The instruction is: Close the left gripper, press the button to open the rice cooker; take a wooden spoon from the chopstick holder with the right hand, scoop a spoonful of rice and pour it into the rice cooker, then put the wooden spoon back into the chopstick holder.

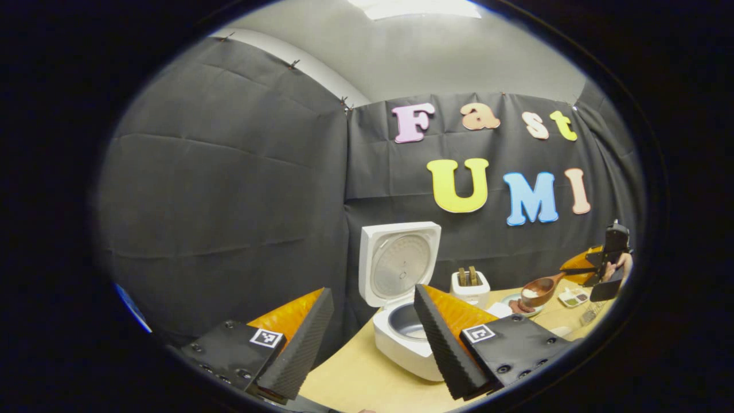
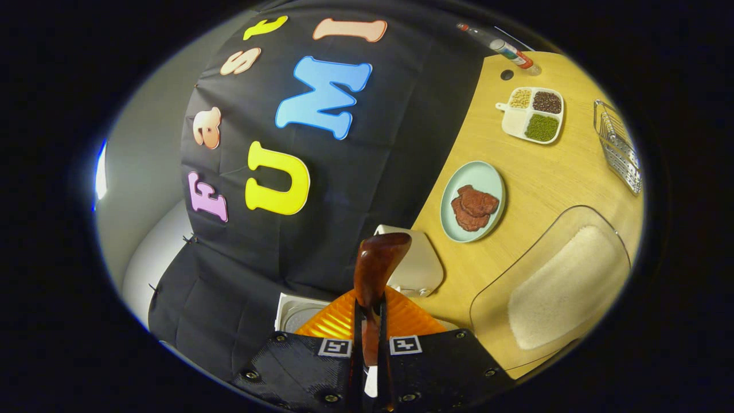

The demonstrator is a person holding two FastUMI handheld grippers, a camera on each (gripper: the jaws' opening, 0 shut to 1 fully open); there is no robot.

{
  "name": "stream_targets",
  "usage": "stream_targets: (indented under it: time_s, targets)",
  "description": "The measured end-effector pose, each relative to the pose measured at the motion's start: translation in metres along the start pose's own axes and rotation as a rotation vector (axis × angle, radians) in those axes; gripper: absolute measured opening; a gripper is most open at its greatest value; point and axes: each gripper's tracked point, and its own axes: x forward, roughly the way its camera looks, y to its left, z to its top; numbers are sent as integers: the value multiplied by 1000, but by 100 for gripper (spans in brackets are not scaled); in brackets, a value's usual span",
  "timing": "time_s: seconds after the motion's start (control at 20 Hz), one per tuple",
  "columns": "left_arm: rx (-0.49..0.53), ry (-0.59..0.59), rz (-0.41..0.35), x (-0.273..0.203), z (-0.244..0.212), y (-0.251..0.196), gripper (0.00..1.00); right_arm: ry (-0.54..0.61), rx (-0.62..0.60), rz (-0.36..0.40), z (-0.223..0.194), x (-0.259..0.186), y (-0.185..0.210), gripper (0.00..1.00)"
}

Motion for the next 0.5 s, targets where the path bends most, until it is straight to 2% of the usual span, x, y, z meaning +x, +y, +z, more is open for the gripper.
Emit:
stream_targets:
  time_s: [0.4,0.45,0.5]
  targets:
    - [-25,22,78,-15,-16,47,92,93,-81,44,-66,59,43,10]
    - [-25,24,89,-19,-17,54,98,101,-93,47,-73,65,46,10]
    - [-25,28,102,-23,-18,62,98,106,-107,49,-81,73,49,10]
